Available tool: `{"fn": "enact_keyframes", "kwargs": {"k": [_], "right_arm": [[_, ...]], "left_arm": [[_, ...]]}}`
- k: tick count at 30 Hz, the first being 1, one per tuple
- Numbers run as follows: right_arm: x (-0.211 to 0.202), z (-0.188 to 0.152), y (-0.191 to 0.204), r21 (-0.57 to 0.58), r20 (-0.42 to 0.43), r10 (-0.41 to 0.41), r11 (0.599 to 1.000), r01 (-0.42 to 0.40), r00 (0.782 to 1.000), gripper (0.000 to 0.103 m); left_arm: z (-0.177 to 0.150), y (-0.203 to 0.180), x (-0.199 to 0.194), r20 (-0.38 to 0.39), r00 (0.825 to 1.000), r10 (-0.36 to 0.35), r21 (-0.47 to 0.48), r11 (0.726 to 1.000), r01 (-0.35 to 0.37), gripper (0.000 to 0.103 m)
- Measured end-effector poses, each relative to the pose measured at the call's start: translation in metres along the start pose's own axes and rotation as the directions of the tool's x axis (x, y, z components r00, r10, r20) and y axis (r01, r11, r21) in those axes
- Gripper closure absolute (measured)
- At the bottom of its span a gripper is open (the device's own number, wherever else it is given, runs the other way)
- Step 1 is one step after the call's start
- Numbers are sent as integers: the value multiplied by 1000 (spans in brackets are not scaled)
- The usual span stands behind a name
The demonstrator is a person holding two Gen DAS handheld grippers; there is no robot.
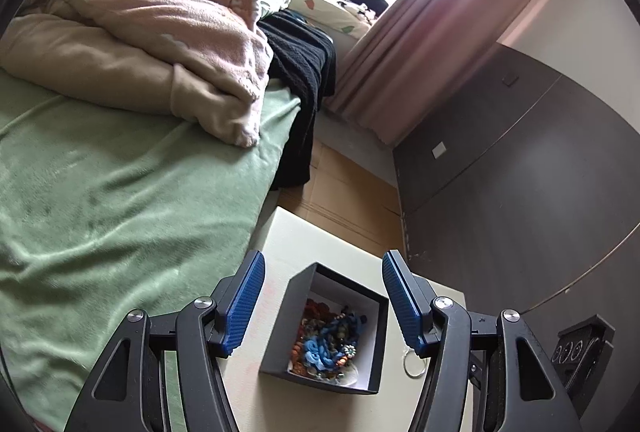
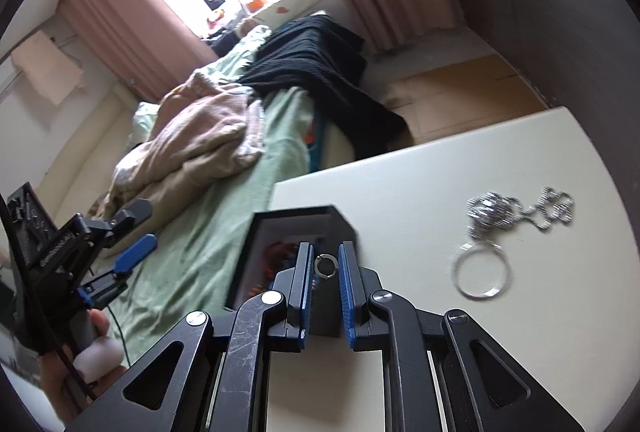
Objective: Organize jewelry
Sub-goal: 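Open the right gripper over the box and return to the silver hoop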
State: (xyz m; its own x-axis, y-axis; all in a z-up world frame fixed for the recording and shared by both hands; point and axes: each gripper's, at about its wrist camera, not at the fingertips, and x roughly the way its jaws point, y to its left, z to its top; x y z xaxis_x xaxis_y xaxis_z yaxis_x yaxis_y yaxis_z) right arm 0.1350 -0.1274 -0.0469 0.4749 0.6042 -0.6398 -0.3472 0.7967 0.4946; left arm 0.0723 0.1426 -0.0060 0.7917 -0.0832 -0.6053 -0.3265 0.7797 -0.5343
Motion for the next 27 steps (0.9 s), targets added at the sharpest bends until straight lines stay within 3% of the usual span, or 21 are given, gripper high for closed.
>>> {"fn": "enact_keyframes", "kwargs": {"k": [7, 10, 11, 16, 19, 27], "right_arm": [[24, 9, 27, -18, 30, 99, 995, -98, 995, 86], [35, 9, 26, 20, 11, 123, 992, -123, 992, 37], [35, 8, 24, 36, 25, 110, 993, -111, 994, 33], [23, 5, 11, 66, 22, 70, 995, -71, 997, 33], [4, 0, 5, 59, 28, -5, 998, 3, 1000, 33], [-54, -5, -34, 123, 75, -154, 982, 144, 985, 33]], "left_arm": [[4, 6, 2, -16, 1000, -20, -4, 1000, 20, 41], [6, 8, 0, -14, 1000, -19, 0, 1000, 19, 41], [6, 9, -1, -12, 1000, -18, 1, 1000, 18, 41], [11, 10, 3, -10, 1000, -8, 21, 1000, 8, 41], [5, 5, 9, -33, 999, -19, 15, 1000, 19, 41], [-25, -52, 22, -91, 994, -63, 152, 985, 76, 41]]}}
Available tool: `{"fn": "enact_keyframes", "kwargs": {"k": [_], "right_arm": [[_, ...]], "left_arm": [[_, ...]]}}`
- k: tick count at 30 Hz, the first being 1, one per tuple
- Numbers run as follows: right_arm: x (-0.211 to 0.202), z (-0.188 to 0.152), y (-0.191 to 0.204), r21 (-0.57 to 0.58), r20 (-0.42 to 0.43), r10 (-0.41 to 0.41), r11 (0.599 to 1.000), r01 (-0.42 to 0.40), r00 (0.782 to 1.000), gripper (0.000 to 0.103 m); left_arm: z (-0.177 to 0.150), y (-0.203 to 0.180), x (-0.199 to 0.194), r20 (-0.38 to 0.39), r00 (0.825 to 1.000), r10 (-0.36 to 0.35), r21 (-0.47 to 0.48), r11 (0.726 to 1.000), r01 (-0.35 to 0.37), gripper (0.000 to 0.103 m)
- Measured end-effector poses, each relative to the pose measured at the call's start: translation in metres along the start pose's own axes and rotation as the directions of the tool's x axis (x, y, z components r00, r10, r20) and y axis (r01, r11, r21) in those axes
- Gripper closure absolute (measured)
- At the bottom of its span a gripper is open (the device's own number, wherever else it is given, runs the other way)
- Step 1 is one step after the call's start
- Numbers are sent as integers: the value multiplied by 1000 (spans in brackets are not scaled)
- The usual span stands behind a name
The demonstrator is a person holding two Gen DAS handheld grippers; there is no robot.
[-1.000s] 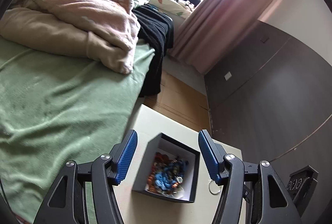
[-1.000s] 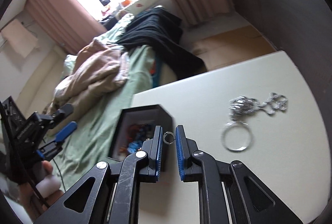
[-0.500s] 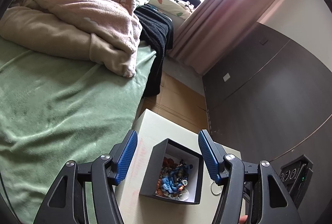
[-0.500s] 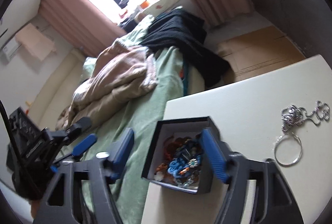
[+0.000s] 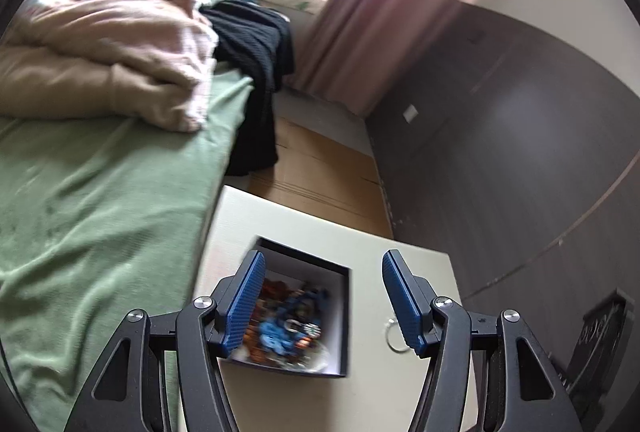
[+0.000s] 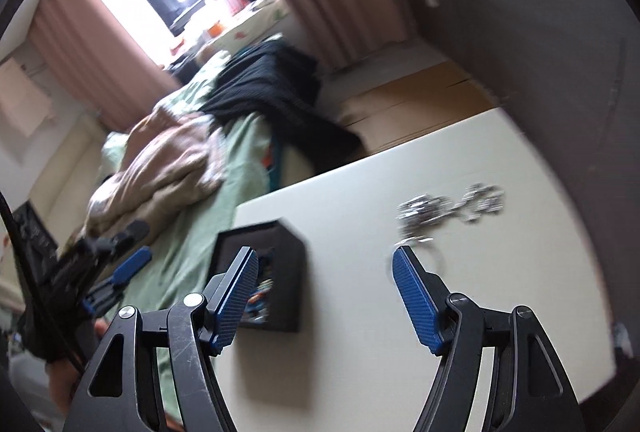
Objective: Organize jewelry
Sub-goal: 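Open the right gripper over the box and return to the silver hoop, then close the left gripper on the silver hoop earring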
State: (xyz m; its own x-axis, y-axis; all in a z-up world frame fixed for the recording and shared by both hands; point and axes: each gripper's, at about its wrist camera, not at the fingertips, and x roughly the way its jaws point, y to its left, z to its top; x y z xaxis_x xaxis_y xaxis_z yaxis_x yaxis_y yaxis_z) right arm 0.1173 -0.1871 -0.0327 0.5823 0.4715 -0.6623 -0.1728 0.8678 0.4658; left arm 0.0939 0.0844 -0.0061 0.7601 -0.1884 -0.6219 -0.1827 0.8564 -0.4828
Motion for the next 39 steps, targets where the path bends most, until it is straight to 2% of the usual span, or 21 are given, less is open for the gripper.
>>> {"fn": "enact_keyframes", "kwargs": {"k": [5, 9, 16, 21, 25, 29, 36, 37, 39], "right_arm": [[-8, 13, -33, 74, 6, -37, 997, 36, 999, 33], [-8, 15, -63, 133, 26, -72, 989, 68, 997, 33], [-2, 18, -109, 228, 8, -120, 967, 115, 993, 33], [1, 27, -122, 245, -25, -142, 959, 144, 990, 33], [6, 30, -134, 272, -53, -129, 952, 138, 990, 33], [11, 34, -144, 295, -64, -130, 945, 143, 989, 33], [14, 34, -156, 323, -89, -135, 933, 157, 987, 33], [13, 34, -158, 329, -88, -133, 931, 155, 987, 33], [9, 34, -162, 350, -74, -128, 925, 146, 989, 33]], "left_arm": [[-14, -26, 17, -38, 999, -26, 33, 999, 27, 41], [-24, -49, 34, -58, 998, -21, 80, 996, 26, 41], [-36, -75, 64, -84, 996, -24, 117, 993, 33, 41], [-42, -93, 83, -90, 996, 13, 180, 984, 4, 41], [-48, -106, 100, -110, 993, 34, 211, 977, -10, 41], [-58, -120, 117, -125, 990, 67, 283, 959, -29, 41], [-79, -132, 146, -204, 968, 145, 408, 911, -51, 41], [-82, -132, 149, -223, 963, 150, 417, 908, -45, 39], [-87, -130, 154, -254, 954, 161, 425, 904, -40, 27]]}}
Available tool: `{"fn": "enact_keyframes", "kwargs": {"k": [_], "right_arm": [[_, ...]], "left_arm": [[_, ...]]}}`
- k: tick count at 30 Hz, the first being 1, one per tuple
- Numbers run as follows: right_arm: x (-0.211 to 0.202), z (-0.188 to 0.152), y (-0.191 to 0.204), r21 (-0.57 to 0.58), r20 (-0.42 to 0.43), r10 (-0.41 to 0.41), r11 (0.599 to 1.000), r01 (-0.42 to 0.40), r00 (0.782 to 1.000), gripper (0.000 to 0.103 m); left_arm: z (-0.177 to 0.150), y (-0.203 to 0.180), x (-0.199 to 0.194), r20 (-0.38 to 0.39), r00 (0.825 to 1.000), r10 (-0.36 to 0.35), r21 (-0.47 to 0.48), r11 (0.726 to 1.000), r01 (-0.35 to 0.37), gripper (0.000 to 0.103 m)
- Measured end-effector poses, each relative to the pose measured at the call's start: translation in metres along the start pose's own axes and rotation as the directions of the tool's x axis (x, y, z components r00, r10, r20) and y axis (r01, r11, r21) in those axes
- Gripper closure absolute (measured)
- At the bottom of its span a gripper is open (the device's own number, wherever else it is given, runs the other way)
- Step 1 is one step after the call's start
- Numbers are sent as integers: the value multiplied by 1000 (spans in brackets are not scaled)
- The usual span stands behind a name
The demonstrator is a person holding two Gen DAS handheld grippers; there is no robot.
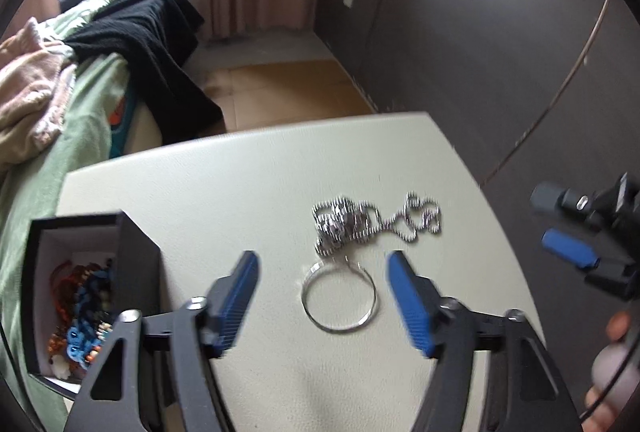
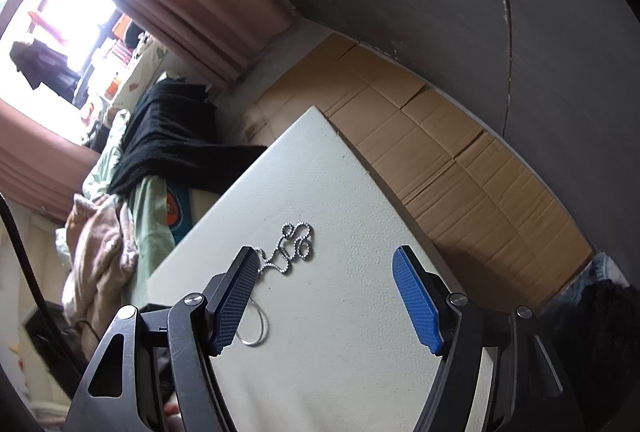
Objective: Organize jewelry
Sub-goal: 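Close the left gripper on the silver hoop earring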
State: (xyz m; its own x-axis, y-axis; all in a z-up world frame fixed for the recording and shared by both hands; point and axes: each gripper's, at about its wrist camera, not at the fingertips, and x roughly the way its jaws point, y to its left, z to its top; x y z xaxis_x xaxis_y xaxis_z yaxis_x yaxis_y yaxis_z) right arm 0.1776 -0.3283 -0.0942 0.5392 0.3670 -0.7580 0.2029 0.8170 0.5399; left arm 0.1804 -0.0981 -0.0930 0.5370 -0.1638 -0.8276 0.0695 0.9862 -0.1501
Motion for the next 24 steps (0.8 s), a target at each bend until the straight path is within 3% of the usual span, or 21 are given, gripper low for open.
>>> {"fn": "enact_keyframes", "kwargs": {"k": [2, 8, 15, 17, 22, 24], "right_arm": [[-4, 1, -3, 14, 12, 4, 1000, -4, 1000, 33], [-14, 1, -2, 23, 20, 24, 999, -25, 1000, 33], [-19, 0, -2, 28, 33, 32, 999, -32, 999, 33], [-18, 0, -2, 30, 30, 30, 999, -31, 999, 33], [-16, 0, -3, 28, 23, 23, 999, -24, 999, 33], [-14, 0, -3, 26, 23, 18, 999, -18, 1000, 33]], "left_arm": [[-4, -2, 5, -21, 1000, 11, 14, 1000, -11, 21], [-12, -7, 16, -42, 997, 71, 54, 996, -69, 21], [-16, -21, 26, -46, 995, 92, 92, 992, -87, 21], [-18, -21, 32, -68, 993, 93, 89, 992, -87, 35], [-20, -25, 32, -59, 993, 100, 130, 987, -92, 51], [-19, -24, 32, -63, 994, 93, 133, 988, -84, 51]]}}
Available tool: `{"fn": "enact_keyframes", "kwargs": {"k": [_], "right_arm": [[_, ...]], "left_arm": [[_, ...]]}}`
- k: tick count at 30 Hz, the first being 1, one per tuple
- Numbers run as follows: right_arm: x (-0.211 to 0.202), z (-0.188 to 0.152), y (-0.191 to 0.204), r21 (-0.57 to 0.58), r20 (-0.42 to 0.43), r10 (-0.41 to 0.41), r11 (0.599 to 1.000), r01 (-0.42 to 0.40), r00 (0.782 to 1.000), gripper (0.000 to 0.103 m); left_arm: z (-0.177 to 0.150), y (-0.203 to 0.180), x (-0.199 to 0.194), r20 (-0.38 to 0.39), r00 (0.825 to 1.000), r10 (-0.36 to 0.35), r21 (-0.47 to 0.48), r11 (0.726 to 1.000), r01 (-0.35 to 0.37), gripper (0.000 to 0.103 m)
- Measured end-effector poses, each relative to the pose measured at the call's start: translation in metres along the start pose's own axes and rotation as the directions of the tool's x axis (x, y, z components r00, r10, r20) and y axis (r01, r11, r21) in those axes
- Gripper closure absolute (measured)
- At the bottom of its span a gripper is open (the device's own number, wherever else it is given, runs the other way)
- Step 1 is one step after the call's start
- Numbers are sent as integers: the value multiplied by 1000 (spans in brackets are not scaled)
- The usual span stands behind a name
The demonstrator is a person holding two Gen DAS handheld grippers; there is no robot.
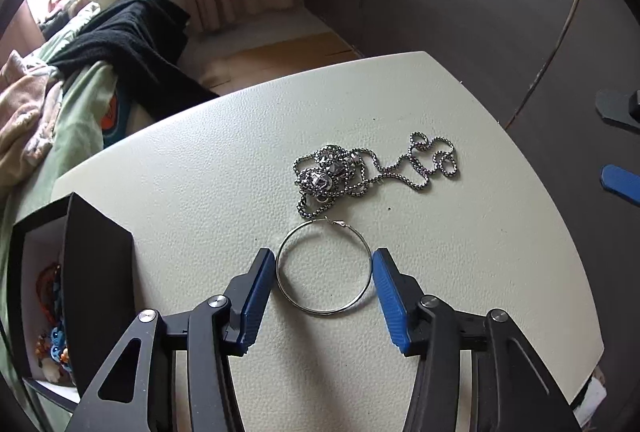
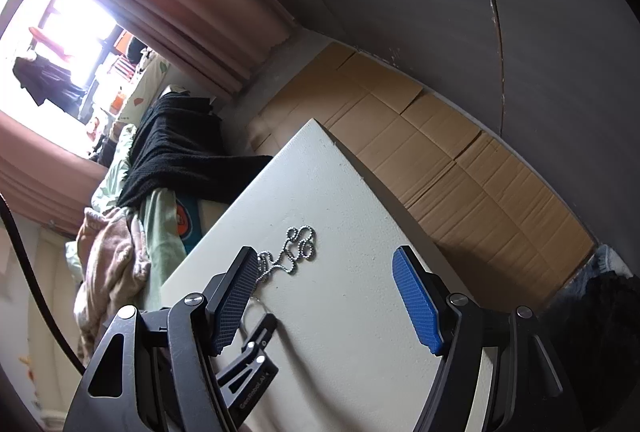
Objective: Organize jewelry
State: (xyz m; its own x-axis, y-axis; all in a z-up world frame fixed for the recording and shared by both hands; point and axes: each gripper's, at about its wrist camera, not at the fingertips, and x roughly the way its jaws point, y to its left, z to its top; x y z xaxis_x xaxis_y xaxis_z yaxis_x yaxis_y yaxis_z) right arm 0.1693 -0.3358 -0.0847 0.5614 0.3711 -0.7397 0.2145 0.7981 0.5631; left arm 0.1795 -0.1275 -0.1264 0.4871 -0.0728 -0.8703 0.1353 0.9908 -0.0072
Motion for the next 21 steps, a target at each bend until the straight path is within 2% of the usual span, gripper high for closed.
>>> {"fn": "enact_keyframes", "kwargs": {"k": [5, 21], "right_arm": [[10, -4, 6, -28, -21, -15, 1000, 15, 1000, 33], [46, -23, 48, -157, -67, 12, 987, -22, 998, 33]], "left_arm": [[3, 15, -12, 20, 999, -39, -59, 997, 40, 51], [14, 84, -71, 176, 983, -50, -253, 963, 94, 51]]}}
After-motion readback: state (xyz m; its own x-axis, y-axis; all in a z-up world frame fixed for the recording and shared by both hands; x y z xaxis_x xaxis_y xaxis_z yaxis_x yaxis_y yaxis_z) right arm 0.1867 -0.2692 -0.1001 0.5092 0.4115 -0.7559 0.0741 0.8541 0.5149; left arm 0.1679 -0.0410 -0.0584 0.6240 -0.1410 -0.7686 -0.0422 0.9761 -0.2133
